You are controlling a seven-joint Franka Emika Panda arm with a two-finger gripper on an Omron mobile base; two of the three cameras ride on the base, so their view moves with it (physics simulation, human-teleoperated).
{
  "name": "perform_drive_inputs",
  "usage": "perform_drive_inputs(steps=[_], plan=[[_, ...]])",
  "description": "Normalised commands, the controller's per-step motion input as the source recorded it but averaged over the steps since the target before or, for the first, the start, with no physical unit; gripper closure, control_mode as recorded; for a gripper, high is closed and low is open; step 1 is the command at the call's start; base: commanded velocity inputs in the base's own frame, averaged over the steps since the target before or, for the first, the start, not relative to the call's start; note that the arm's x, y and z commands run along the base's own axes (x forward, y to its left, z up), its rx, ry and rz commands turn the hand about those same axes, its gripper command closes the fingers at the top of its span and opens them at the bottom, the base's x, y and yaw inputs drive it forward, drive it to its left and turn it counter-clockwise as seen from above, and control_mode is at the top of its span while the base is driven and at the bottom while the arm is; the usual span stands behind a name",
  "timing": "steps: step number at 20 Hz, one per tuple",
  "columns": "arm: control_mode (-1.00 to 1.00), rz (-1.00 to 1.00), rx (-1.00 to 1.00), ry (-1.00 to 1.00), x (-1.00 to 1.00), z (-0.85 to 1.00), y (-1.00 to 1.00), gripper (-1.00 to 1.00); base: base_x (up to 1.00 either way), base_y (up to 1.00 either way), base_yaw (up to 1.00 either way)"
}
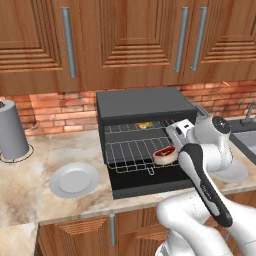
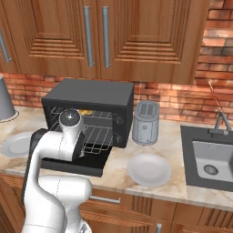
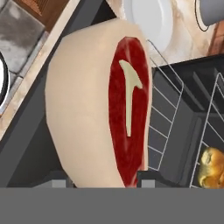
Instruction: Open the toaster oven door. Place the bread on the top rack in the toaster oven and place the steak on the bottom rack.
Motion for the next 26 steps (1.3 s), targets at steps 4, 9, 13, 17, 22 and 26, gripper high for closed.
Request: perform_drive_inputs(steps=[4, 9, 13, 17, 22, 26], plan=[[-1.00, 0.00, 0.09, -0.06, 0.25, -0.15, 0.16, 1.00, 0.00, 0.00, 0.00], [-1.00, -0.06, 0.02, -0.09, 0.30, -0.10, 0.34, 1.00, 0.00, 0.00, 0.00], [-1.00, -0.09, 0.00, -0.02, 0.28, -0.42, 0.17, 1.00, 0.00, 0.00, 0.00], [-1.00, -0.10, 0.00, -0.01, 0.14, -0.44, 0.00, 1.00, 0.00, 0.00, 0.00], [-1.00, -0.08, 0.00, 0.00, 0.03, -0.78, 0.01, 1.00, 0.00, 0.00, 0.00], [-1.00, -0.05, 0.00, -0.05, 0.04, -0.67, 0.02, 1.00, 0.00, 0.00, 0.00]])
